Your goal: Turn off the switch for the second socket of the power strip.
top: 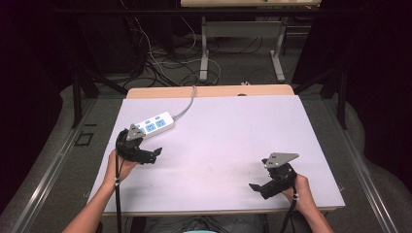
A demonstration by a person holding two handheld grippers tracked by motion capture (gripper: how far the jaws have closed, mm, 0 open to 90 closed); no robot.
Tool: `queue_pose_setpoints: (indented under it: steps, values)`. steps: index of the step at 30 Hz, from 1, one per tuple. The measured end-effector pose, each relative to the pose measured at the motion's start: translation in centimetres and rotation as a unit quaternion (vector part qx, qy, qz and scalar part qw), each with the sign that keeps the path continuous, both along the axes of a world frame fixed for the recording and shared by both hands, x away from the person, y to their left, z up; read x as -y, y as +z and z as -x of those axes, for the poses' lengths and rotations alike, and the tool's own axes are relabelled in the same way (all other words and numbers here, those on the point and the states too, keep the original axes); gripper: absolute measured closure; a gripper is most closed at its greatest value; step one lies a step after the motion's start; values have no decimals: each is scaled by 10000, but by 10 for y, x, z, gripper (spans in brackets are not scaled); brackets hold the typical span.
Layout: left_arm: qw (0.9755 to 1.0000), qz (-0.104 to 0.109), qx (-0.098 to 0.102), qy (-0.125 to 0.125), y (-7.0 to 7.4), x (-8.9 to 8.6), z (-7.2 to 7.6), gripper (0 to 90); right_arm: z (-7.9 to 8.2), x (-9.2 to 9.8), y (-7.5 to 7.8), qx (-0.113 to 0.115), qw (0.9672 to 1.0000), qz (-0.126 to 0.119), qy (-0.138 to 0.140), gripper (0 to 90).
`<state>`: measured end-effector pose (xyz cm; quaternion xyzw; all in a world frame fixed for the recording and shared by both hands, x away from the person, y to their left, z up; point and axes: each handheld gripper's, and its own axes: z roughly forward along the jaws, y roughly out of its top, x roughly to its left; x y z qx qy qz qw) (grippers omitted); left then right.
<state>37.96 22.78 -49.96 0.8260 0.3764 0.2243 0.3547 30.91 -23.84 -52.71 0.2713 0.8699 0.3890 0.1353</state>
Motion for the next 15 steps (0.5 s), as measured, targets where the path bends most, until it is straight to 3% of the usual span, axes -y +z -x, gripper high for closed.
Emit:
queue_pose_setpoints:
  steps: [15]
  values:
    - [9997, 128, 37, -188, -2, 1, 36, 0, 0, 0, 0, 4, 10000, 0, -4, 5]
